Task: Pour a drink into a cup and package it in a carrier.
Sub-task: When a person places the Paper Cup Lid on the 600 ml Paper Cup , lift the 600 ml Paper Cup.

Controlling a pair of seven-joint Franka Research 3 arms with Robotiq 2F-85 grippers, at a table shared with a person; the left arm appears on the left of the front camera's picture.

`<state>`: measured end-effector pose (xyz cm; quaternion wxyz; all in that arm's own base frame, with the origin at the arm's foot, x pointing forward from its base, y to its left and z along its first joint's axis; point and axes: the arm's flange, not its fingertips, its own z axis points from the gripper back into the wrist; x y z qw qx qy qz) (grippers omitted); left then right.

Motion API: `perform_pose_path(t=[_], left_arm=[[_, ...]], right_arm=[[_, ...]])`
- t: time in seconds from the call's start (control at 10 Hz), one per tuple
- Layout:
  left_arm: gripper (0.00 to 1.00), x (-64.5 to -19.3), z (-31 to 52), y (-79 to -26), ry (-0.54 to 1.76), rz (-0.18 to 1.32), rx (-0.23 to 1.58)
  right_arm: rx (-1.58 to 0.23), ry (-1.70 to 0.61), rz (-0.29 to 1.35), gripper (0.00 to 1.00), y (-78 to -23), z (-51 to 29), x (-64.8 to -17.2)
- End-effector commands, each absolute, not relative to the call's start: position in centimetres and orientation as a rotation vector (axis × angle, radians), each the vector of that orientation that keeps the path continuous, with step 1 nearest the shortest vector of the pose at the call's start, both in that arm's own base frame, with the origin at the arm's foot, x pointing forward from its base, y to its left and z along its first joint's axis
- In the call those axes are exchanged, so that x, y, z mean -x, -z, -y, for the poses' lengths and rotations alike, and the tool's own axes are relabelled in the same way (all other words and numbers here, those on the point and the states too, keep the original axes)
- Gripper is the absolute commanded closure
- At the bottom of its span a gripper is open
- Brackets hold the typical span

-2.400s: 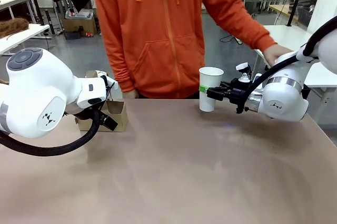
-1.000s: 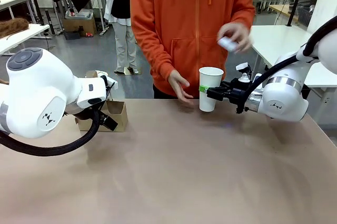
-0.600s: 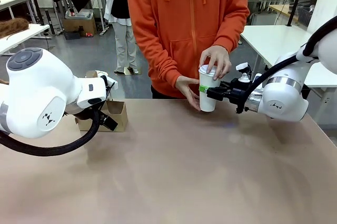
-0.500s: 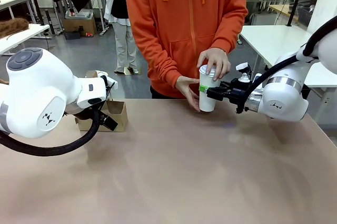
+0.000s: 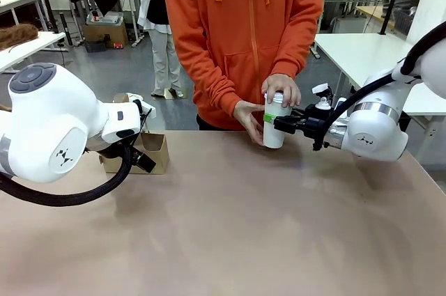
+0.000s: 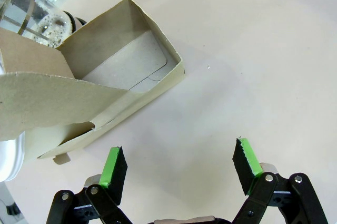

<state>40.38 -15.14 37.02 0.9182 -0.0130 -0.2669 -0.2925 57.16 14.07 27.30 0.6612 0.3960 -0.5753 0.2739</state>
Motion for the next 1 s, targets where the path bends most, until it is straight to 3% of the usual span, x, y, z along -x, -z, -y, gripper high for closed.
perform_pose_path(t=[0.0, 0.9], left_arm=[[0.00, -40.36, 15.14, -37.06, 0.602, 0.550, 0.028], [0.00, -40.36, 15.14, -37.06, 0.602, 0.550, 0.028]], right_arm=[[-0.896, -0.625, 1.313, 0.18, -27.85, -14.33, -57.29], [-0.896, -0.625, 1.313, 0.18, -27.85, -14.33, -57.29]])
